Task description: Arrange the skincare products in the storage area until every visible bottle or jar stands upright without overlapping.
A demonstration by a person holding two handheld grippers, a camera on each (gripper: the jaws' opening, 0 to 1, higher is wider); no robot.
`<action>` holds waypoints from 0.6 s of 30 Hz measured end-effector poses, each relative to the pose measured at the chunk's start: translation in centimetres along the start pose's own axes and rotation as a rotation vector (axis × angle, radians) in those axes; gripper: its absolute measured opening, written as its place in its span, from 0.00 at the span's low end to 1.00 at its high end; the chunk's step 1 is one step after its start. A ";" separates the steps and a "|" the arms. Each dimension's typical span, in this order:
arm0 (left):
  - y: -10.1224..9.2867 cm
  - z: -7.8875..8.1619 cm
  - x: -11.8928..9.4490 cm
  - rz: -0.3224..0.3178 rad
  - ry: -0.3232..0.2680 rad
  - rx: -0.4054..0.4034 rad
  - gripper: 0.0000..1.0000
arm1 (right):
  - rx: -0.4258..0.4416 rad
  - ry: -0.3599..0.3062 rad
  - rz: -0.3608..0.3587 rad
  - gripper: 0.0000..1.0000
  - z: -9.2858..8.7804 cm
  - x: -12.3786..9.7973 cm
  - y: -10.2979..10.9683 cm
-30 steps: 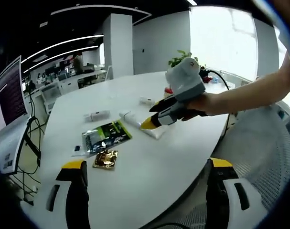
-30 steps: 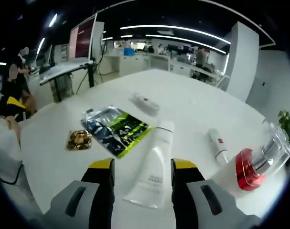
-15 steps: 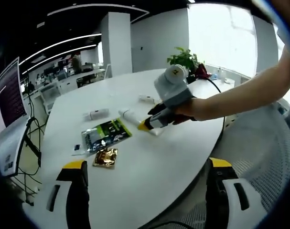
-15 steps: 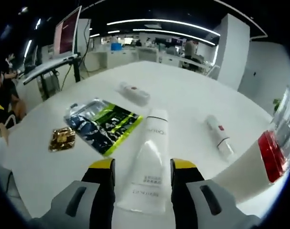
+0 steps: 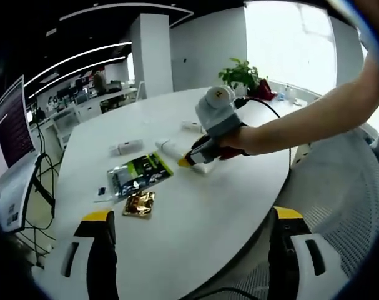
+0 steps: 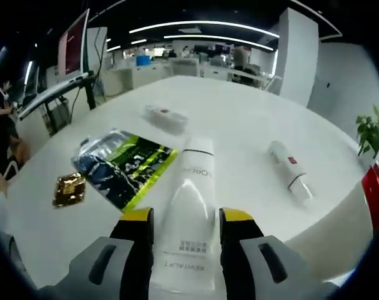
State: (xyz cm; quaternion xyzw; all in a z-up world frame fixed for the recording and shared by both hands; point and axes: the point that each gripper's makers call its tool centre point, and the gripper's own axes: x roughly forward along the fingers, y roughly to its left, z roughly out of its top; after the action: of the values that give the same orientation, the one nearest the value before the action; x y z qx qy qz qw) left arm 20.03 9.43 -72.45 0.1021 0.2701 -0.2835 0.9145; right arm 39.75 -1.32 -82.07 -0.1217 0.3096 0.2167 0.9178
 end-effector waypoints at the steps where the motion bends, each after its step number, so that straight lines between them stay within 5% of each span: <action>1: 0.0 0.0 0.0 0.000 0.001 0.001 0.97 | 0.003 0.003 -0.001 0.42 -0.1 0.1 0.0; 18: -0.2 -0.6 0.1 -0.007 0.032 0.035 0.96 | -0.020 -0.020 0.018 0.37 -0.1 0.7 0.3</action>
State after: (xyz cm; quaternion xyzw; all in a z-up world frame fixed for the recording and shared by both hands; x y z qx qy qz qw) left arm 19.76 9.41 -73.01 0.1218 0.2799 -0.2897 0.9071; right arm 40.02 -0.85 -82.58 -0.1260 0.2992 0.2294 0.9176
